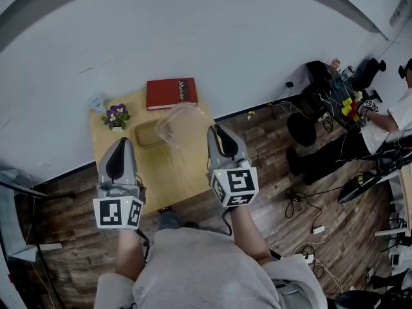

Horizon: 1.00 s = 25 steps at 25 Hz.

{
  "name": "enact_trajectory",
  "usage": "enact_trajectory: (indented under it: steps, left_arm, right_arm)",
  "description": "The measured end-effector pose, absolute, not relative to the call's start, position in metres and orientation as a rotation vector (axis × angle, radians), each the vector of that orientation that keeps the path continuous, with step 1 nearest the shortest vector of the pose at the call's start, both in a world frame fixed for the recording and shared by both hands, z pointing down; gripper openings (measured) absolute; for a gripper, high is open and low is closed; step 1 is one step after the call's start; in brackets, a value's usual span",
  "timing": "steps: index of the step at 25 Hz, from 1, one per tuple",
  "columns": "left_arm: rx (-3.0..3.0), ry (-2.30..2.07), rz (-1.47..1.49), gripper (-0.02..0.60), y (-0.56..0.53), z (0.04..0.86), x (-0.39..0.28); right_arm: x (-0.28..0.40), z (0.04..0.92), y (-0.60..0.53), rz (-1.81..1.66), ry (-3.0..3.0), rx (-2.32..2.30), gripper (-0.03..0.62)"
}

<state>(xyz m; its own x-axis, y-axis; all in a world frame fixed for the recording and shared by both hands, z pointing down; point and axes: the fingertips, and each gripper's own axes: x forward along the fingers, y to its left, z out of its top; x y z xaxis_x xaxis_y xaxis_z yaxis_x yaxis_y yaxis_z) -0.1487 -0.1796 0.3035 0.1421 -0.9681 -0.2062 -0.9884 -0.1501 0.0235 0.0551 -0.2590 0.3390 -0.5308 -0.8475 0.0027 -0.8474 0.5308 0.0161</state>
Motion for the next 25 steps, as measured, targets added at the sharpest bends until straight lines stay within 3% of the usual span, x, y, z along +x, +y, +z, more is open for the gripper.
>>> enact_trajectory:
  steps: [25]
  left_arm:
    - [-2.274, 1.969, 0.259, 0.005, -0.1717, 0.3019, -0.1391]
  right_arm:
    - [0.0654, 0.3345, -0.2493, -0.038, -2.752, 1.529, 0.04]
